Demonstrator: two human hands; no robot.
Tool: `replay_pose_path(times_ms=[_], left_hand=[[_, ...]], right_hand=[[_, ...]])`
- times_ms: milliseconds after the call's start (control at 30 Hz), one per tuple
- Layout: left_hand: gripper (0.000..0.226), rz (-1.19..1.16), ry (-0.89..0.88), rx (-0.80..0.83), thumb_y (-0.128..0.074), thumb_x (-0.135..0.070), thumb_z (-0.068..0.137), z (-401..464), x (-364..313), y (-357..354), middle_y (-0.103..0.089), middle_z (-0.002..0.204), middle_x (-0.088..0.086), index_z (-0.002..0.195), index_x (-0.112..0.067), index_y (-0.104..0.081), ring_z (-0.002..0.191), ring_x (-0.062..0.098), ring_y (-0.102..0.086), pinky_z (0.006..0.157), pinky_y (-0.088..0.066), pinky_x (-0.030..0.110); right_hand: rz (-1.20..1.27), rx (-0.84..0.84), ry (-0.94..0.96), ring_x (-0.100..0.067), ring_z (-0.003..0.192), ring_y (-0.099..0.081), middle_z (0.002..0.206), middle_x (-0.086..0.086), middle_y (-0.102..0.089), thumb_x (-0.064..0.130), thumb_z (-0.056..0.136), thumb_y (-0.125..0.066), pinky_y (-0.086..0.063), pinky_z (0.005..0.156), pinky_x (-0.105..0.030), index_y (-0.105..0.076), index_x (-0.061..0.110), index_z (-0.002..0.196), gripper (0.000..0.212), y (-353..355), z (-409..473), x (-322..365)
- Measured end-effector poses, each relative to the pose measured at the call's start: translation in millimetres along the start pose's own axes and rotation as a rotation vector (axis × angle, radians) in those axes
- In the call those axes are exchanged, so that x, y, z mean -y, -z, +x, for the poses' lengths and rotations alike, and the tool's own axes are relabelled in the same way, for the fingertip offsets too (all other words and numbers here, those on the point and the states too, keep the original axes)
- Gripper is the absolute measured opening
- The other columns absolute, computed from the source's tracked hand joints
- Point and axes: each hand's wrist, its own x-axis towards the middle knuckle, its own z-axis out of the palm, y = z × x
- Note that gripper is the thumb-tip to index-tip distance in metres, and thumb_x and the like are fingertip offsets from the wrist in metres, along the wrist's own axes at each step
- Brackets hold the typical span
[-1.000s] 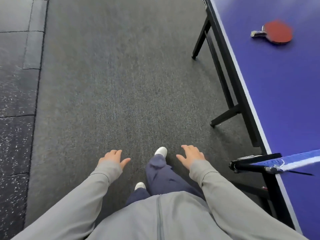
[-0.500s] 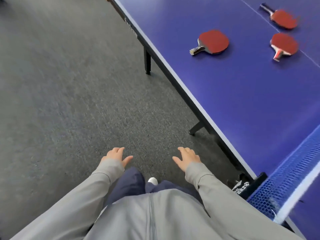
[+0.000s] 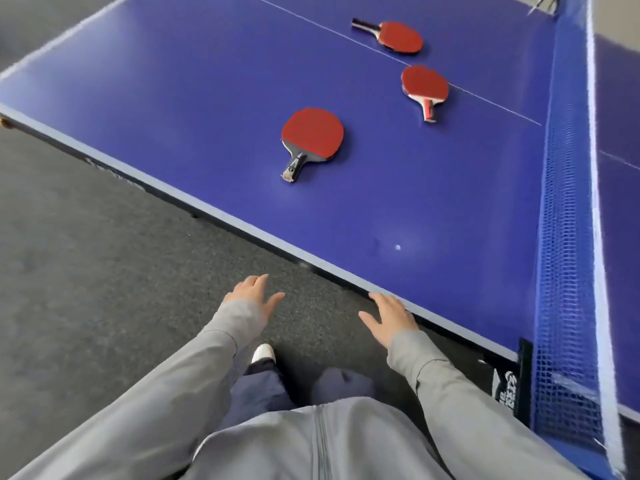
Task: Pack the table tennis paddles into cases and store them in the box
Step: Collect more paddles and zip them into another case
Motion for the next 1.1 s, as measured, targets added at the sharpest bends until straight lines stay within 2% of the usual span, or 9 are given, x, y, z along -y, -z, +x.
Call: replay_pose_path(times_ms=[133,333,433,567,733,967,1100], left_hand=[[0.061,-0.048,-0.100,-0.046,-0.041,-0.051,0.093,44.2,-13.7,40.0,-0.039,0.144,0.002,0.144,-0.019,-0.030,0.127,0.025,-0.044,0.103,-0.039,0.041],[0.065,-0.021,-0.131,-0.087,-0.046,-0.050,0.092,126.4,-47.6,78.5,-0.039,0.142,0.006,0.145,-0.017,-0.028,0.130,0.027,-0.037,0.103,-0.038,0.042],[0.069,0.011,-0.125,-0.173,-0.049,-0.051,0.090,161.6,-64.9,88.8,-0.040,0.138,0.010,0.144,-0.013,-0.028,0.126,0.030,-0.038,0.098,-0.038,0.043],[0.074,-0.011,-0.016,-0.272,-0.056,-0.050,0.086,205.4,-84.0,97.7,-0.040,0.136,0.014,0.142,-0.009,-0.030,0.125,0.033,-0.036,0.099,-0.034,0.045],[0.077,-0.125,0.137,-0.273,-0.066,-0.052,0.079,244.7,-101.6,91.5,-0.043,0.131,0.012,0.136,-0.008,-0.038,0.123,0.031,-0.036,0.099,-0.034,0.044],[0.051,-0.251,0.220,-0.387,-0.070,-0.039,0.079,272.6,-108.5,80.7,-0.050,0.115,0.013,0.112,-0.007,-0.051,0.112,0.032,-0.041,0.090,-0.039,0.044],[0.032,-0.314,0.188,-0.426,-0.067,-0.034,0.081,278.3,-104.1,79.1,-0.048,0.098,0.001,0.099,-0.014,-0.051,0.101,0.028,-0.044,0.081,-0.043,0.042]], right_hand=[[0.092,-0.069,-0.114,-0.024,0.134,-0.035,0.145,-0.002,-0.040,0.043,0.096,-0.044,-0.034,0.106,-0.039,-0.034,0.020,0.141,0.052,20.9,12.5,10.4],[0.216,-0.164,-0.203,-0.024,0.132,-0.036,0.142,-0.003,-0.042,0.041,0.096,-0.046,-0.036,0.105,-0.042,-0.035,0.019,0.142,0.052,61.9,53.7,8.5],[0.261,-0.204,-0.227,-0.024,0.131,-0.038,0.141,-0.004,-0.043,0.040,0.095,-0.047,-0.038,0.105,-0.042,-0.035,0.018,0.142,0.053,85.7,84.4,-1.8],[0.311,-0.272,-0.235,-0.023,0.131,-0.038,0.139,-0.005,-0.044,0.038,0.095,-0.049,-0.036,0.105,-0.043,-0.037,0.015,0.140,0.053,125.2,139.3,-20.0],[0.403,-0.382,-0.225,-0.024,0.126,-0.042,0.136,-0.006,-0.046,0.037,0.093,-0.053,-0.036,0.106,-0.043,-0.038,0.013,0.139,0.054,184.9,224.8,-41.0],[0.423,-0.546,-0.215,-0.026,0.131,-0.035,0.137,-0.010,-0.045,0.038,0.093,-0.052,-0.034,0.106,-0.044,-0.039,0.007,0.138,0.056,257.3,347.2,-56.2],[0.360,-0.620,-0.239,-0.029,0.129,-0.038,0.137,-0.014,-0.043,0.040,0.092,-0.052,-0.034,0.103,-0.042,-0.038,0.004,0.137,0.059,284.4,404.4,-59.3]])
